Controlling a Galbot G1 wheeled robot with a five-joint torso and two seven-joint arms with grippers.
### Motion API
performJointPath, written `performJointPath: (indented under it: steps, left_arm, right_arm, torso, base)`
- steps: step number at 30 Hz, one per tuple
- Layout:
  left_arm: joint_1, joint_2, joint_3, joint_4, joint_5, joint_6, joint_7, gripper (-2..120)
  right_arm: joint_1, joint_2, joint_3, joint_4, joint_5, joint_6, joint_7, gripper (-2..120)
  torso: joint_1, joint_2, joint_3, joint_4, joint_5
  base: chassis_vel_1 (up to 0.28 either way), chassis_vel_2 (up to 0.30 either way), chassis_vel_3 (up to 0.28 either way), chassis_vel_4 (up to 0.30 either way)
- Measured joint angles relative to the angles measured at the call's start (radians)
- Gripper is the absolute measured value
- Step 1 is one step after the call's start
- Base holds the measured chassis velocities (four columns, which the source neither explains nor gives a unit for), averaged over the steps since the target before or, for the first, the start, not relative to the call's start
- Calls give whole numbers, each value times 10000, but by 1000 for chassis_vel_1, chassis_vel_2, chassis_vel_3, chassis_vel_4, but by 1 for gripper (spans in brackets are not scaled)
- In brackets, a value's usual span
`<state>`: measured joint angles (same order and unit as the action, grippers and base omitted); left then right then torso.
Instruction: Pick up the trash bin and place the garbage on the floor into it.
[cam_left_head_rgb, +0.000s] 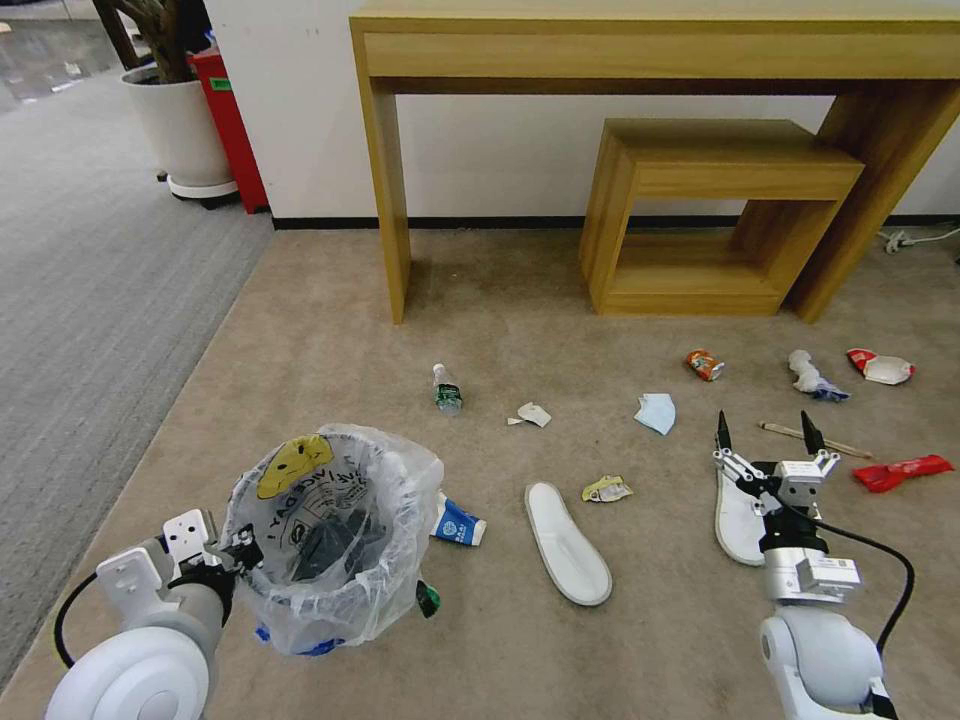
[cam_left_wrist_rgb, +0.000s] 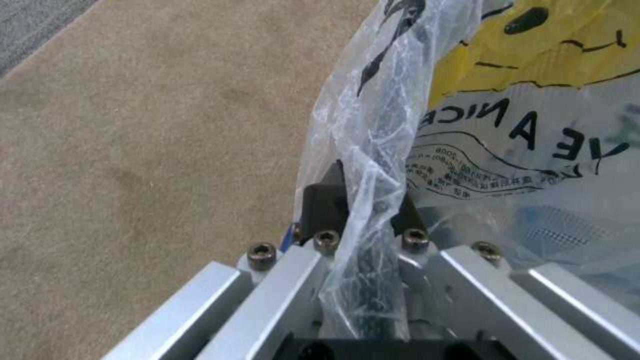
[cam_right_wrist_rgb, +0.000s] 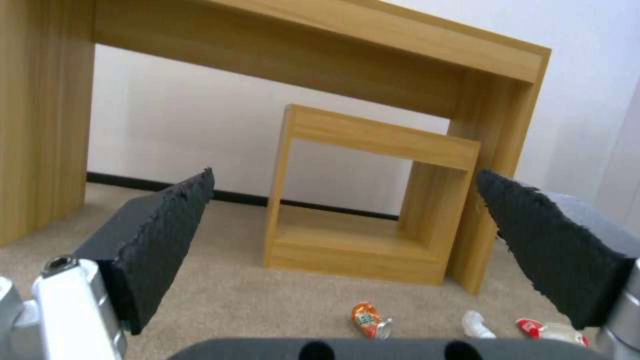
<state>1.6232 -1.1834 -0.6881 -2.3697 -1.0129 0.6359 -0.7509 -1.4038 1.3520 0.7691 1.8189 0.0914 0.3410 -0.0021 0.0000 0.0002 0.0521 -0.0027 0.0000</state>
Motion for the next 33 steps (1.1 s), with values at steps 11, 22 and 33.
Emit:
performJointPath:
  steps: [11,22,33]
  left_arm:
    - [-64,-91,49,136,89,-17,17,1]
    - [-196,-15,109,268,88,-50,47,1]
    - [-291,-25,129,354,87,-98,70,1]
  right_arm:
    - [264,-871,-391,-404,1151,43,-1340,100]
    - [-13,-2747,-1185,-946,3205,-337,-1985,100]
    - [-383,-4323,-3929,-2349,3494,-1421,-266,100]
  torso:
    - [0,0,1,1,1]
    - [0,0,2,0,2]
    - [0,0,1,2,0]
  base:
    - [0,0,0,0]
    - [0,0,0,0]
    - [0,0,0,0]
